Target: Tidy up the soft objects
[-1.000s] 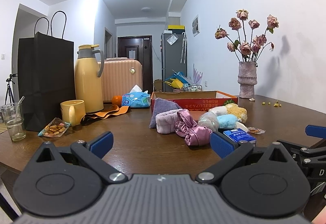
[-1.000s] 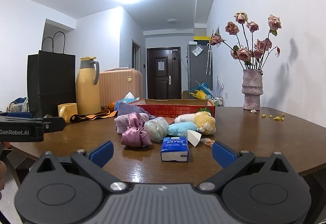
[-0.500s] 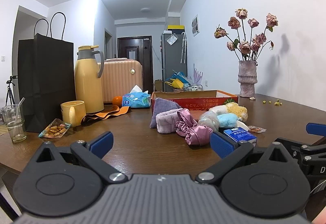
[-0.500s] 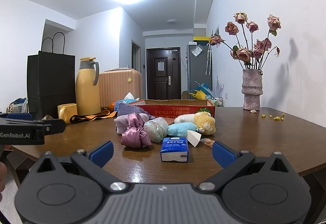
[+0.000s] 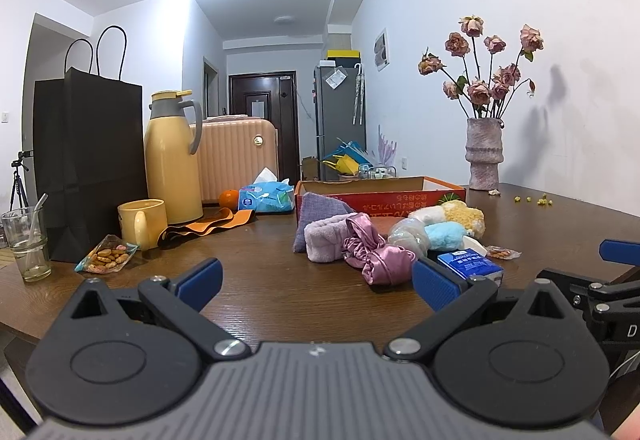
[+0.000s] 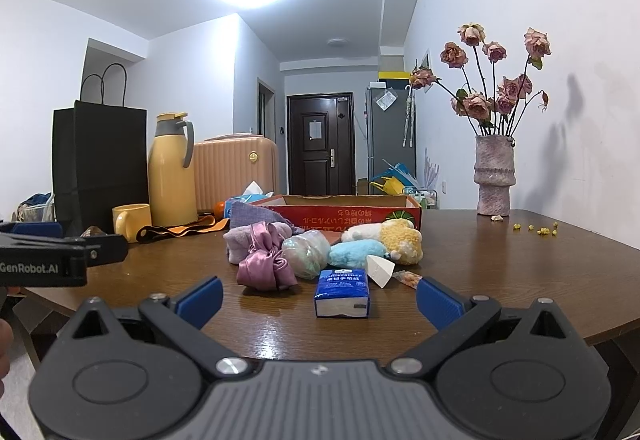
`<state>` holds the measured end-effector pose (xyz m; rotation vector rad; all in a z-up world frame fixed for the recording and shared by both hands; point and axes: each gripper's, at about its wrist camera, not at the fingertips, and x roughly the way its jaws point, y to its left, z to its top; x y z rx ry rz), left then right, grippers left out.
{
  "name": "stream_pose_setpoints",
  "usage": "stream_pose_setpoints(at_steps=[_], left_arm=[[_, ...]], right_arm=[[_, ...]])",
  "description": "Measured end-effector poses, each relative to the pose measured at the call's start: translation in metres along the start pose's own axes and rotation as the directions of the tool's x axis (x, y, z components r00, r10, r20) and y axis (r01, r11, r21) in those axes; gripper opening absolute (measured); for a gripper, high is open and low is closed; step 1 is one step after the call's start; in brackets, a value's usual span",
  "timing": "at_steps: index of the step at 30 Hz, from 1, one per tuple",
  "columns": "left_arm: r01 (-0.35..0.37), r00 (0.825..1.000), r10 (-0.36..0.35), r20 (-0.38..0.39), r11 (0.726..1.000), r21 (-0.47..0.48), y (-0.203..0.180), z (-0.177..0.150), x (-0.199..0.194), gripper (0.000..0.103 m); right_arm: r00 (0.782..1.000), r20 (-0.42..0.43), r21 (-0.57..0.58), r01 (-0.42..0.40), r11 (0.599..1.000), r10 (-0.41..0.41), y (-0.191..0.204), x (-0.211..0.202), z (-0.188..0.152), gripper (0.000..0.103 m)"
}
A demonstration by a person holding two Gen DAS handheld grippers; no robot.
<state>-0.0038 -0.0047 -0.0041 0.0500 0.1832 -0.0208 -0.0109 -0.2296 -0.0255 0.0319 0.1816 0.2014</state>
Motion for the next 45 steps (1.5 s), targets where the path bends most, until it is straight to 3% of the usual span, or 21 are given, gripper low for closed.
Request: stream_pose_setpoints(at_steps=[24, 33, 38, 42, 45], left_arm=[[-0.008, 1.000, 0.008, -0.011, 1.000, 0.011, -0.001, -0.004, 0.009, 0.103], [0.039, 0.997, -0.038, -0.071, 0.999, 0.009, -0.002, -0.002, 0.068, 0.103], [0.076, 0.993, -0.076, -0.093, 0.997, 0.002, -0.005, 0.011, 0.103, 0.103], [0.119, 0.980, -0.123, -0.158, 0.992, -0.034, -0.008, 0.026, 0.133, 0.102], [0.156, 0.974, -0.155, -0.167, 0.988, -0.009, -0.014, 0.037, 0.152, 0.101]], right_arm=[[1.000, -0.003, 0.010, 0.006, 1.000, -0.006, -0.002, 0.004, -0.004, 0.103], [0.996, -0.041, 0.016, 0.082, 0.996, -0.081, -0.025, 0.049, -0.013, 0.103], [0.995, -0.079, 0.045, 0.068, 0.997, -0.064, -0.042, 0.083, 0.003, 0.103], [0.992, -0.119, 0.089, 0.046, 0.995, -0.036, -0.048, 0.106, 0.018, 0.103], [0.988, -0.154, 0.071, 0.033, 0.997, -0.022, -0.046, 0.126, 0.026, 0.103]])
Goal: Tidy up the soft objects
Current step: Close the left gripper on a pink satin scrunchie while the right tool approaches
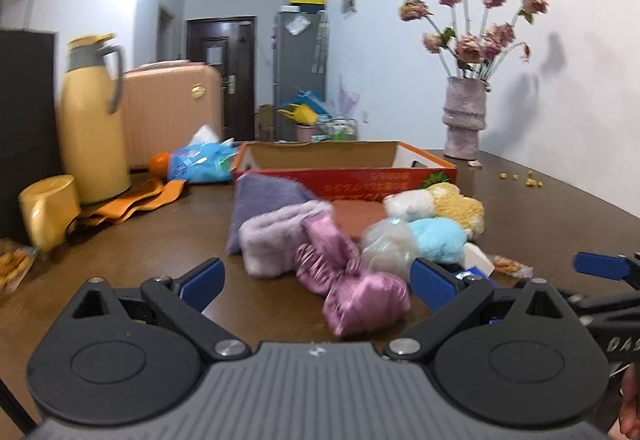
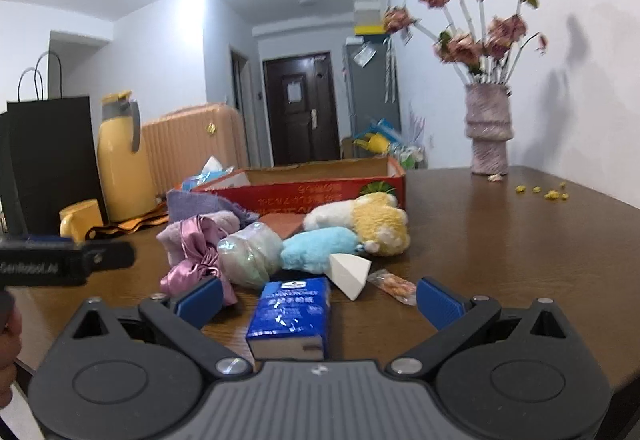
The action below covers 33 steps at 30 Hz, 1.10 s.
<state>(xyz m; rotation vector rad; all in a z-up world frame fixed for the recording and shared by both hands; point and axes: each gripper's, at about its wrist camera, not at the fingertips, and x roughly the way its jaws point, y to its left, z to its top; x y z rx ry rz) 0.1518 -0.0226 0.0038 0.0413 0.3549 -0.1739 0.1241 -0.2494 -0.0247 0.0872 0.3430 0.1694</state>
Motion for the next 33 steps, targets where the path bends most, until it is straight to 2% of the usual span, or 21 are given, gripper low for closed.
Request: stream_pose_setpoints(at_steps=[4, 7, 11, 14, 17, 19, 21, 22, 23, 24, 25, 31, 33], left_arm=[[0.008, 0.999, -0.007, -0.037, 0.999, 0.031, 0.000, 0.008, 0.027, 0.095], [0.021, 0.994, -0.019, -0.104, 1.000, 0.015, 0.009, 0.011, 0.049, 0.080], [0.047, 0.985, -0.051, -0.165, 0.999, -0.025, 0.020, 0.011, 0.068, 0.076], [0.045, 0.986, -0.049, -0.159, 0.999, -0.029, 0.024, 0.016, 0.076, 0.076], [0.036, 0.988, -0.042, -0.147, 0.998, -0.044, 0.027, 0.023, 0.082, 0.076], [0.040, 0.988, -0.050, -0.148, 0.997, -0.072, 0.028, 0.029, 0.089, 0.076], [0.061, 0.986, -0.079, -0.148, 0.991, -0.121, 0.030, 0.037, 0.096, 0.070], [0.079, 0.986, -0.097, -0.133, 0.987, -0.140, 0.030, 0.041, 0.098, 0.059], [0.086, 0.987, -0.104, -0.122, 0.986, -0.143, 0.031, 0.042, 0.100, 0.042], [0.081, 0.988, -0.099, -0.121, 0.987, -0.141, 0.031, 0.043, 0.102, 0.033], [0.072, 0.987, -0.091, -0.131, 0.988, -0.139, 0.031, 0.042, 0.104, 0.017], [0.039, 0.980, -0.071, -0.187, 0.985, -0.169, 0.051, 0.021, 0.084, 0.006], [0.019, 0.976, -0.059, -0.210, 0.982, -0.186, 0.056, 0.014, 0.073, 0.006]], right_arm=[[1.000, -0.022, 0.008, -0.007, 1.000, 0.008, 0.002, 0.022, 0.009, 0.102], [0.998, -0.057, 0.033, -0.026, 0.999, 0.028, 0.002, 0.038, 0.014, 0.098], [0.991, -0.118, 0.019, -0.069, 0.997, 0.070, 0.009, 0.056, 0.010, 0.092], [0.985, -0.146, -0.001, -0.092, 0.996, 0.091, 0.015, 0.068, 0.011, 0.085], [0.982, -0.140, -0.022, -0.130, 0.991, 0.125, 0.020, 0.079, 0.018, 0.079], [0.980, -0.135, -0.023, -0.150, 0.988, 0.145, 0.021, 0.084, 0.024, 0.076], [0.975, -0.125, -0.010, -0.186, 0.983, 0.183, 0.023, 0.087, 0.028, 0.075], [0.971, -0.121, -0.005, -0.210, 0.978, 0.208, 0.025, 0.087, 0.029, 0.075], [0.966, -0.122, -0.005, -0.231, 0.973, 0.229, 0.027, 0.086, 0.029, 0.075], [0.961, -0.123, -0.009, -0.249, 0.968, 0.246, 0.031, 0.085, 0.029, 0.075], [0.957, -0.129, -0.019, -0.264, 0.964, 0.259, 0.036, 0.085, 0.027, 0.075], [0.939, -0.180, -0.058, -0.309, 0.949, 0.295, 0.063, 0.086, 0.017, 0.061], [0.944, -0.186, -0.069, -0.291, 0.954, 0.274, 0.068, 0.087, 0.016, 0.051]])
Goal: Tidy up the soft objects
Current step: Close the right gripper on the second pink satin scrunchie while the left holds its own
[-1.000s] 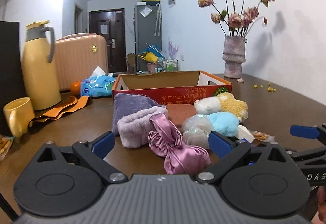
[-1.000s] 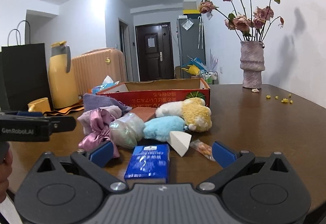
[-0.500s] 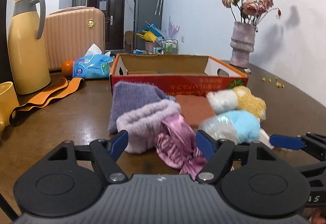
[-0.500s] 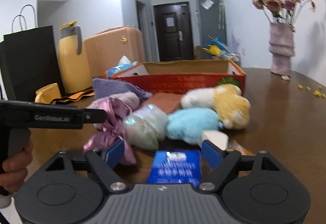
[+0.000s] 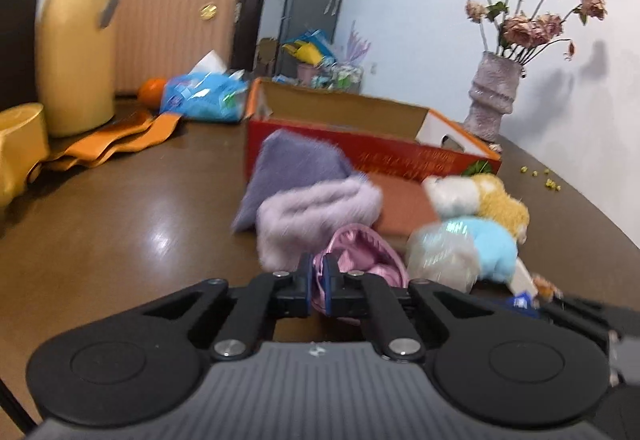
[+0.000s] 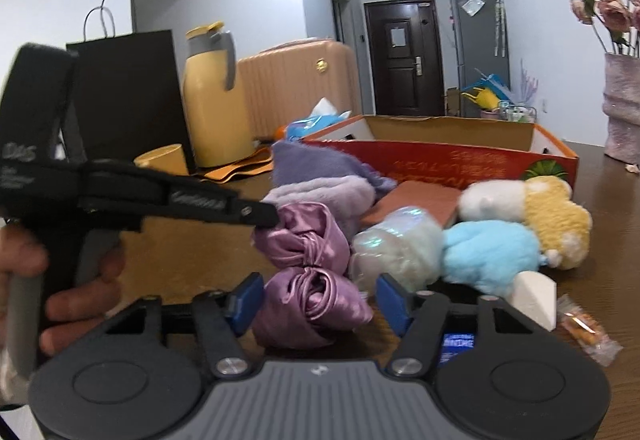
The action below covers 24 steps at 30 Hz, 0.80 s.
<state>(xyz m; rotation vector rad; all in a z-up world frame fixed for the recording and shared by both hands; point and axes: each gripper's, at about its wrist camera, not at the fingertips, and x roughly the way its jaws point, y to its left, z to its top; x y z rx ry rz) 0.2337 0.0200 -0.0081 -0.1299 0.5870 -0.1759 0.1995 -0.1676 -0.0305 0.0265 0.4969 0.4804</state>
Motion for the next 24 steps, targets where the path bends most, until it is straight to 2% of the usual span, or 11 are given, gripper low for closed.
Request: stream_pose_setpoints(at_steps=[2, 4, 6, 8, 9, 13, 15, 17, 19, 22, 24], left_arm=[[-0.010, 1.000, 0.009, -0.025, 1.000, -0.010, 0.003, -0.011, -0.010, 0.006], [0.012, 0.999, -0.012, -0.041, 1.000, -0.012, 0.004, -0.022, -0.021, 0.006], [0.038, 0.998, -0.038, -0.044, 0.999, 0.003, 0.001, -0.028, -0.031, 0.013], [0.024, 1.000, -0.023, -0.015, 1.000, 0.007, 0.000, -0.030, -0.038, 0.051], [0.014, 1.000, -0.014, 0.010, 1.000, 0.008, 0.001, -0.028, -0.041, 0.054], [0.033, 0.998, -0.033, 0.047, 0.999, 0.003, 0.004, -0.019, -0.035, 0.054], [0.035, 0.999, -0.035, 0.025, 0.999, -0.009, 0.006, -0.013, -0.021, 0.050], [0.072, 0.997, -0.072, 0.000, 0.997, -0.025, 0.008, -0.011, -0.011, 0.024], [0.085, 0.996, -0.086, -0.016, 0.996, -0.027, 0.006, -0.013, -0.005, 0.015], [0.081, 0.996, -0.082, -0.021, 0.997, -0.008, 0.004, -0.019, -0.007, 0.008], [0.105, 0.994, -0.105, -0.016, 0.994, -0.021, 0.006, -0.020, -0.013, 0.006]], right_arm=[[0.999, 0.010, 0.010, 0.030, 0.999, -0.030, 0.002, -0.003, 0.000, 0.050], [0.998, 0.020, 0.016, 0.051, 0.999, -0.051, 0.001, -0.008, 0.002, 0.051], [0.998, 0.043, 0.024, 0.050, 0.998, -0.051, 0.000, -0.015, 0.002, 0.052], [0.997, 0.072, 0.032, 0.022, 0.999, -0.025, 0.000, -0.020, 0.002, 0.052], [0.997, 0.071, 0.031, 0.030, 0.999, -0.032, 0.001, -0.020, 0.003, 0.052], [0.997, 0.034, 0.075, 0.065, 0.995, -0.068, -0.004, -0.009, 0.003, 0.052], [0.998, 0.021, 0.145, 0.047, 0.988, -0.051, -0.013, -0.003, 0.003, 0.052], [0.999, -0.016, 0.220, 0.031, 0.975, -0.028, -0.023, 0.006, 0.003, 0.052], [0.999, -0.037, 0.296, -0.007, 0.955, 0.018, -0.034, 0.012, 0.001, 0.051], [0.998, -0.026, 0.296, -0.043, 0.954, 0.053, -0.035, 0.012, -0.001, 0.034], [0.998, -0.024, 0.292, -0.055, 0.955, 0.065, -0.034, 0.011, -0.002, 0.024]])
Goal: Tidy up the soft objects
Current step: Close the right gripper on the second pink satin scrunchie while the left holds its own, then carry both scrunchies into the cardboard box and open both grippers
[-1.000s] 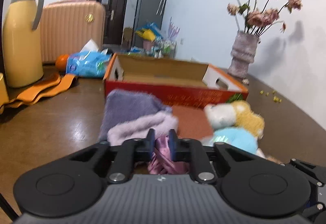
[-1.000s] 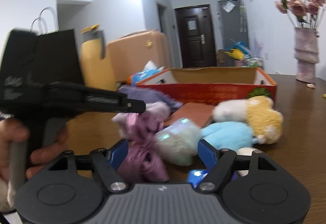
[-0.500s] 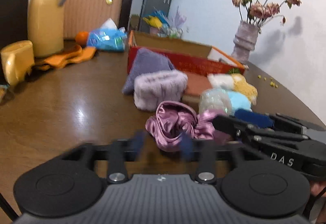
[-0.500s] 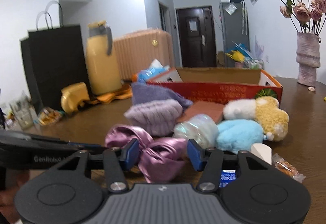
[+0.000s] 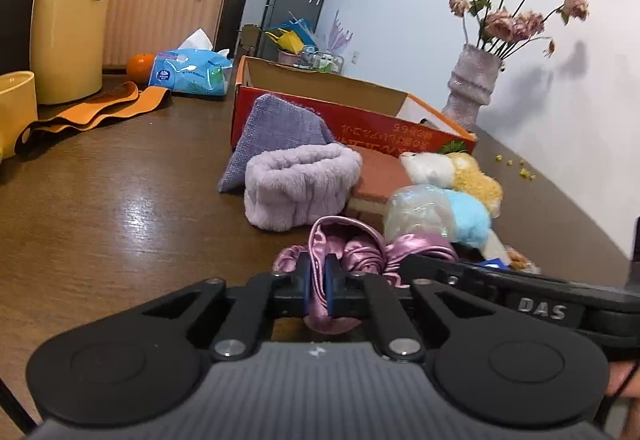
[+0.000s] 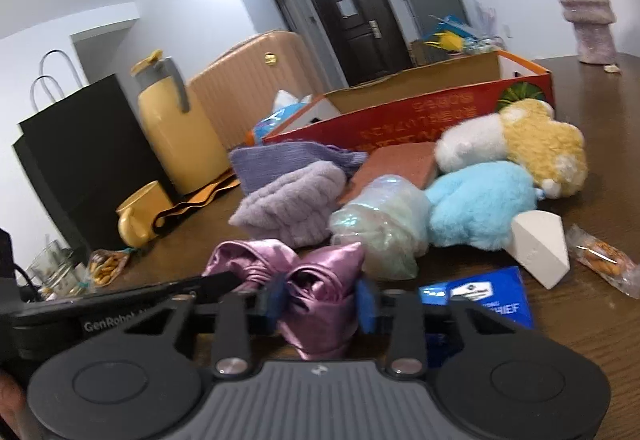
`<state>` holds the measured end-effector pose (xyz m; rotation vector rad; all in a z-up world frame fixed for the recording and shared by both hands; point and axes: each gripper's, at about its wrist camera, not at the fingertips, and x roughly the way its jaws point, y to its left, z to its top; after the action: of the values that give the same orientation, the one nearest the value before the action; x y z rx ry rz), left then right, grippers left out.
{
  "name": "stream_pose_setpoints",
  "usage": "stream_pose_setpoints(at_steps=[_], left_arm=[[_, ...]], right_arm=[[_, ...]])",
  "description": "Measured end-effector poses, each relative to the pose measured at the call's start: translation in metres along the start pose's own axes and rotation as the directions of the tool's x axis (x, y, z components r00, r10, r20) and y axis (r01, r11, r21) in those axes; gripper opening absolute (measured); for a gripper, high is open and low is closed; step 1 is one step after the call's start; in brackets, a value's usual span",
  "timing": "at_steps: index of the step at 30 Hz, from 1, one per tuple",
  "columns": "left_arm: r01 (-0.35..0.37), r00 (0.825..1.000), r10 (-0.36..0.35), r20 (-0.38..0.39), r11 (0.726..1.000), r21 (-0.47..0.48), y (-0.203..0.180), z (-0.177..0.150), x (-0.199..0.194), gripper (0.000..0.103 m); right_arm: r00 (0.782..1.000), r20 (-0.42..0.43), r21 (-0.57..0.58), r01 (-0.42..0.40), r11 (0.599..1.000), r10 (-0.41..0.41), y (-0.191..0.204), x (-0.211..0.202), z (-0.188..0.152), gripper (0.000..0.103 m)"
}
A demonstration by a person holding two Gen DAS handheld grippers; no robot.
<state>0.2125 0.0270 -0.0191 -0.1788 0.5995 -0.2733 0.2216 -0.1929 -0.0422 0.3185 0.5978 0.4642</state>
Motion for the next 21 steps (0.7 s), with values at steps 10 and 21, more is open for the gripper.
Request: stream_pose_setpoints(at_steps=[10, 21], left_arm=[[0.013, 0.993, -0.017, 0.121, 0.999, 0.040, -0.025, 0.047, -0.054, 0.005], [-0.026, 0.982, 0.019, 0.190, 0.999, 0.035, -0.046, 0.185, -0.020, 0.005]], right_arm=[[0.989, 0.091, -0.125, -0.105, 0.987, 0.117, 0.026, -0.039, 0.042, 0.019], [0.970, 0.115, -0.159, -0.195, 0.968, 0.214, 0.005, -0.030, 0.202, 0.019]])
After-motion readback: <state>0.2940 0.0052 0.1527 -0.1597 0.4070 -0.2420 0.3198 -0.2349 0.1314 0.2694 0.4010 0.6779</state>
